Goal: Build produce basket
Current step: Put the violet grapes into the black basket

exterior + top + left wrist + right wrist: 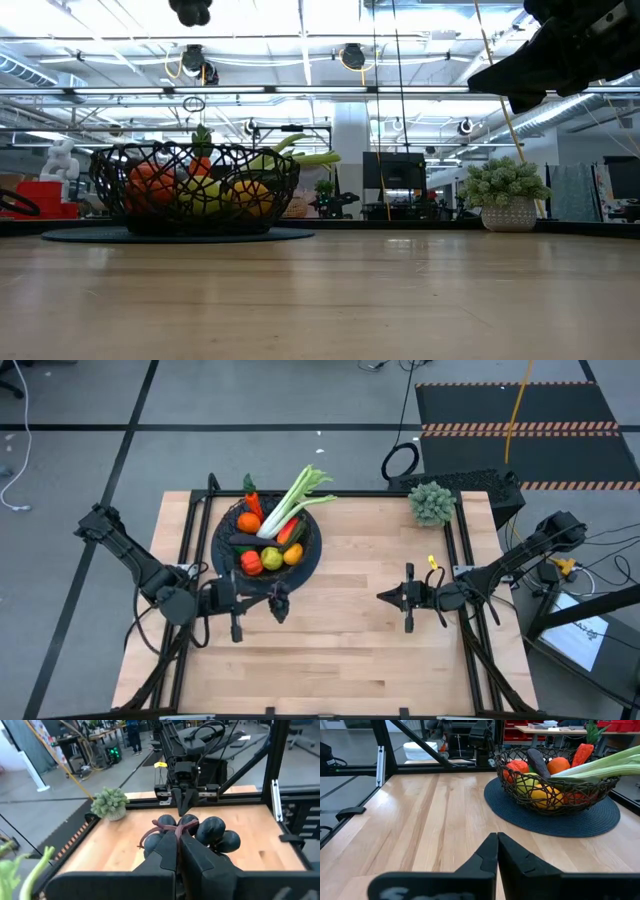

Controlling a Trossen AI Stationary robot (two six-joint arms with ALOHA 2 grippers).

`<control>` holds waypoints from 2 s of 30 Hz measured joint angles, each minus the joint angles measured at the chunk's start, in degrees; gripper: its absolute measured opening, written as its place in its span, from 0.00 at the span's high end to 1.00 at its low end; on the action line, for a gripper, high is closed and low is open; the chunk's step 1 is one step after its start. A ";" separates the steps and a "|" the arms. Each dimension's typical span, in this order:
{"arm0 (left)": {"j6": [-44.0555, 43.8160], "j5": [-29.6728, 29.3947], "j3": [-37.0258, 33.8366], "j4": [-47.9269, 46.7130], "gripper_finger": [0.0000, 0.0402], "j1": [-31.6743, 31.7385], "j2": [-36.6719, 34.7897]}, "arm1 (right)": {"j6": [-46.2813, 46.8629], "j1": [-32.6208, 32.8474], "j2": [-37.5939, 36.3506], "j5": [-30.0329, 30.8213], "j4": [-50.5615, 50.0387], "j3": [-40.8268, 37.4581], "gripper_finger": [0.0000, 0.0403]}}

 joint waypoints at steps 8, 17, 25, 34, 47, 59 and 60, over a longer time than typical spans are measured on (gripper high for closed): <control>-1.96 -0.05 0.00 -4.01 0.99 4.19 -0.06 | 0.00 0.00 0.00 0.00 0.00 0.00 0.99; -0.82 4.57 -0.02 -8.35 0.98 16.64 -0.06 | 0.53 0.00 0.00 0.00 0.02 0.00 0.99; -4.48 4.93 -0.02 -16.80 0.98 28.58 -0.06 | 0.63 0.00 0.00 0.00 0.02 0.00 0.99; -9.82 5.02 -2.60 -24.72 0.99 35.65 -0.06 | 0.48 0.00 0.00 0.00 0.02 0.00 0.99; -6.60 10.76 -8.67 -18.90 0.94 43.95 1.53 | 0.24 0.00 0.02 0.09 0.00 0.00 0.99; -7.64 10.36 -11.74 -15.56 0.88 48.23 1.45 | 0.24 0.00 0.02 0.12 0.00 0.00 0.99; -8.22 10.41 -11.74 -15.32 0.85 48.20 1.45 | 0.24 0.00 0.02 0.11 0.00 0.00 0.99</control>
